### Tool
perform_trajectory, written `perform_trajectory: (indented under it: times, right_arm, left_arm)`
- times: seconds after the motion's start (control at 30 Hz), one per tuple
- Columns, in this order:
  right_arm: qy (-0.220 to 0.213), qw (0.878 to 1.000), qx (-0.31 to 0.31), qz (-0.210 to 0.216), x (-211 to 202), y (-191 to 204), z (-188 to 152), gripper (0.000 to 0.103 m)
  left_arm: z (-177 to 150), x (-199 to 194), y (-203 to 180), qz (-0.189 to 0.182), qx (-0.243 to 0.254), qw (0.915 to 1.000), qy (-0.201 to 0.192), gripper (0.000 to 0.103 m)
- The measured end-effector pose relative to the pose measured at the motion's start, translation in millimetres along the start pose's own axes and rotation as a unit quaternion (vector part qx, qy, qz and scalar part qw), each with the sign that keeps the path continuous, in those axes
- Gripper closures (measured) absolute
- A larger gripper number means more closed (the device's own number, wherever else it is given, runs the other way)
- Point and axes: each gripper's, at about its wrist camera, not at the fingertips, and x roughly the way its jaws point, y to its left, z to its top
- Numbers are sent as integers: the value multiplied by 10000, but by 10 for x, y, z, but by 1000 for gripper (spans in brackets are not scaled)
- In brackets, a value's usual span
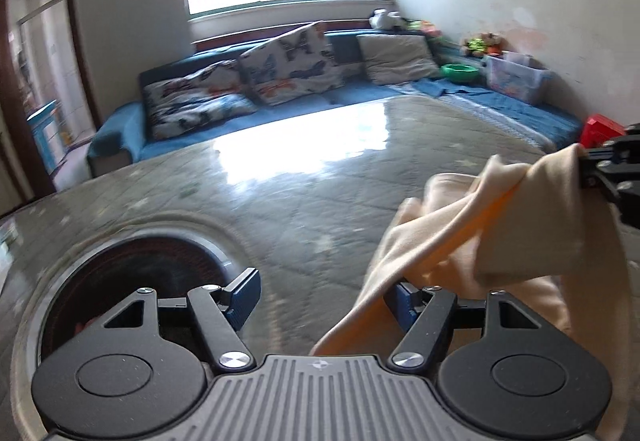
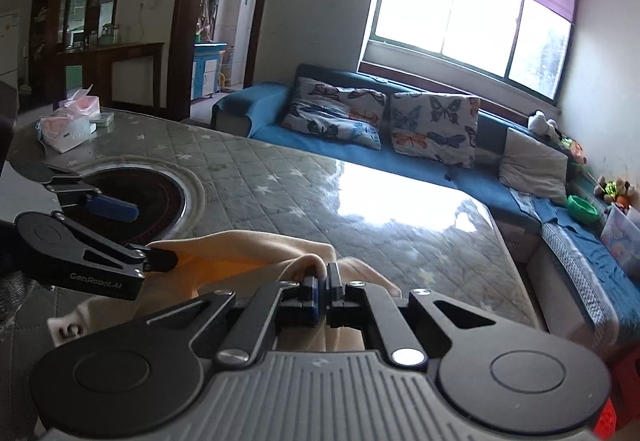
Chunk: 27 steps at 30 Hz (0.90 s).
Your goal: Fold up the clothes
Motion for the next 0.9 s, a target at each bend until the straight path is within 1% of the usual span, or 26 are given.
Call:
perform_trajectory:
  times: [0.1,0.2,0.23,0.27,0.33,0.4,0.47,0.53,0.57,0.63,0.73,0.8,0.9]
  right_arm:
    - [16,9999,125,-31,-51,-51,-79,101]
    - [33,9998,187,-40,-90,-81,-126,101]
    - [38,9998,191,-44,-95,-89,-128,100]
    - [47,9998,189,-49,-96,-95,-127,100]
    - [59,9998,198,-57,-97,-105,-129,100]
    - [58,9998,210,-46,-90,-109,-128,100]
    - [42,9997,235,-28,-94,-104,-131,100]
    - [23,9997,250,-5,-103,-90,-130,100]
    - [13,9997,236,-13,-110,-81,-129,101]
    - [-3,9997,222,-44,-129,-81,-132,101]
    - [-1,9994,297,-150,-180,-163,-182,101]
    - [20,9991,339,-250,-212,-225,-222,100]
    - [40,9980,461,-427,-272,-343,-289,100]
  left_arm:
    - [11,21,-118,-70,284,9995,-65,33]
    - [23,59,-180,-116,398,9991,-77,34]
    - [27,66,-200,-139,429,9989,-87,36]
    - [30,70,-220,-168,462,9987,-102,41]
    - [30,23,-268,-300,550,9978,-211,44]
    - [24,-14,-334,-401,694,9963,-317,56]
    - [21,-10,-384,-437,807,9952,-343,80]
    - [25,5,-396,-467,820,9950,-340,94]
    - [26,-2,-381,-438,778,9953,-366,97]
    - [36,-60,-312,-337,648,9961,-487,99]
    - [55,-193,-131,-160,321,9975,-613,99]
    - [41,-273,33,60,77,9978,-652,100]
    - [-36,-401,318,302,-336,9971,-610,100]
